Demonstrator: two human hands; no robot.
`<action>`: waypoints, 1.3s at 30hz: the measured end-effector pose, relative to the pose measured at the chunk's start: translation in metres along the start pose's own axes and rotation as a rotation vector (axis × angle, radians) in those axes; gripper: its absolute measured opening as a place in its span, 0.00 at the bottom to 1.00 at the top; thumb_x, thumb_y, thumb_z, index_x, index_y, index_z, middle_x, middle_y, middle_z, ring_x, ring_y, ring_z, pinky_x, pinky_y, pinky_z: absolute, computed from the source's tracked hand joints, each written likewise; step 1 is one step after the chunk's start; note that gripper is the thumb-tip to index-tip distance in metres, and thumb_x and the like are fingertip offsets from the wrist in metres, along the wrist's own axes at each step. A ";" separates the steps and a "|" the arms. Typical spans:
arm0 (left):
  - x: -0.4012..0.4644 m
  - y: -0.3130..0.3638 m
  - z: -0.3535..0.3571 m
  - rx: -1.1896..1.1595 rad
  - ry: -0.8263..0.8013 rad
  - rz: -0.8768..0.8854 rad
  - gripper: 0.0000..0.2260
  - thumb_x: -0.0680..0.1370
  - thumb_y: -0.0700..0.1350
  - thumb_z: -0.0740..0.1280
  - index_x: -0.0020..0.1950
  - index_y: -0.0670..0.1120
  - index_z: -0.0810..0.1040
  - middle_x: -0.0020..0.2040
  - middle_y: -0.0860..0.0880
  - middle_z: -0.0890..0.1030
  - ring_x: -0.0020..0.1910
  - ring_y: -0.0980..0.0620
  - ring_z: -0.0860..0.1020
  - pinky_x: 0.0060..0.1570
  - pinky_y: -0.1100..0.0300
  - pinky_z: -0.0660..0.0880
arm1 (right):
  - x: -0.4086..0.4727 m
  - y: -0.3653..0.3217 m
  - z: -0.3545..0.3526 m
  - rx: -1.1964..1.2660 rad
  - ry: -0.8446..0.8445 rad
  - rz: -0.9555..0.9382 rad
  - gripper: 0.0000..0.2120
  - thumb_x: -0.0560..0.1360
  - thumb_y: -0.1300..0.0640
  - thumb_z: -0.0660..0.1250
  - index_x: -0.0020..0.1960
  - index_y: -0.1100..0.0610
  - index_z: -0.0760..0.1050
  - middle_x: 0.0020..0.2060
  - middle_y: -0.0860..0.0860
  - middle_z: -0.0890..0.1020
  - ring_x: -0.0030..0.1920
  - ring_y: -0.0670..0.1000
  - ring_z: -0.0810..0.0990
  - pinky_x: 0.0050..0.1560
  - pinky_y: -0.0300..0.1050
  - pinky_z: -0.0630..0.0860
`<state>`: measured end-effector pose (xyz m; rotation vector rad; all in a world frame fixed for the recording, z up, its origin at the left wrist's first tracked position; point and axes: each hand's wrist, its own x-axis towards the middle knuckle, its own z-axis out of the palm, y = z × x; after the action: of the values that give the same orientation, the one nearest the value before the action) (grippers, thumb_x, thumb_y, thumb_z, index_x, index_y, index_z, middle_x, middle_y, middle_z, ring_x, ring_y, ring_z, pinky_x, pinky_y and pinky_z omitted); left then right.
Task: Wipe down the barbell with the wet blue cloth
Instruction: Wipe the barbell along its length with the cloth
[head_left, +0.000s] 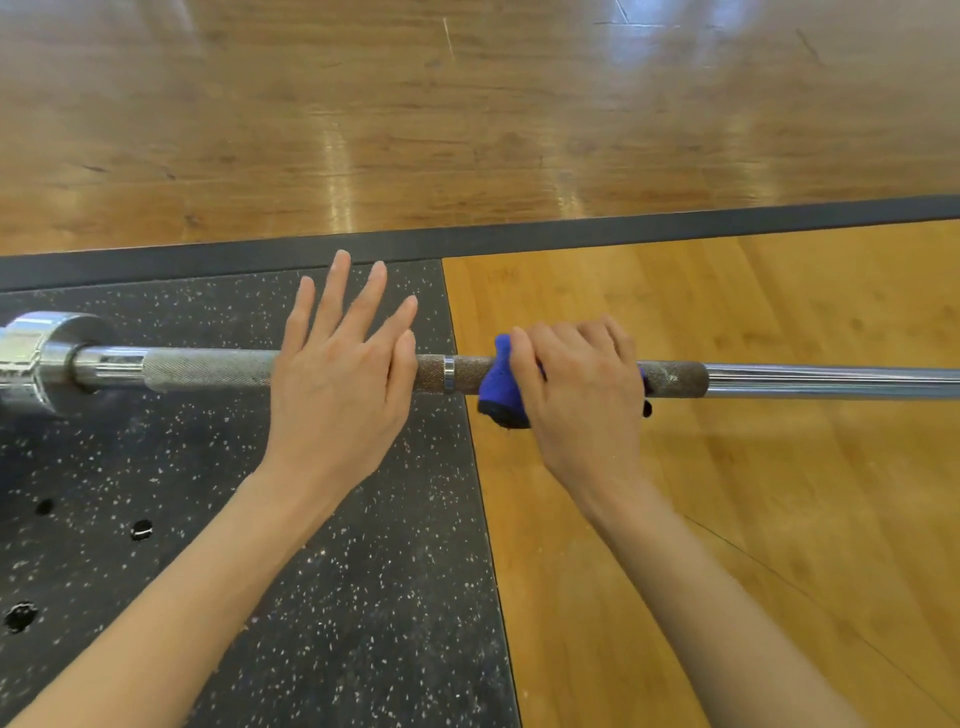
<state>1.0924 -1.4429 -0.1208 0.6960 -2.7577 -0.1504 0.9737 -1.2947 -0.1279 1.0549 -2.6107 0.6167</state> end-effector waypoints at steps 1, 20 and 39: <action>0.005 0.003 0.000 -0.010 -0.018 0.019 0.23 0.85 0.50 0.48 0.73 0.44 0.74 0.77 0.41 0.69 0.80 0.40 0.59 0.79 0.47 0.49 | 0.000 0.010 -0.003 -0.008 0.000 0.041 0.17 0.84 0.49 0.54 0.40 0.52 0.73 0.35 0.46 0.74 0.44 0.54 0.75 0.70 0.58 0.66; -0.010 0.014 0.001 -0.036 -0.049 0.064 0.23 0.86 0.49 0.48 0.71 0.46 0.78 0.70 0.47 0.77 0.72 0.45 0.73 0.73 0.45 0.67 | -0.042 -0.011 -0.010 0.117 0.024 0.094 0.17 0.83 0.49 0.56 0.61 0.56 0.78 0.56 0.49 0.80 0.63 0.55 0.76 0.78 0.57 0.56; -0.076 0.028 -0.008 -0.004 -0.032 0.053 0.23 0.87 0.48 0.46 0.76 0.45 0.71 0.77 0.48 0.69 0.78 0.44 0.65 0.77 0.48 0.61 | -0.075 -0.043 -0.026 -0.001 -0.095 -0.045 0.16 0.85 0.52 0.52 0.52 0.54 0.78 0.45 0.49 0.79 0.50 0.54 0.76 0.70 0.54 0.65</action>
<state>1.1462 -1.3828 -0.1274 0.6244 -2.8021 -0.1574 1.0585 -1.2656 -0.1215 1.1661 -2.6596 0.5681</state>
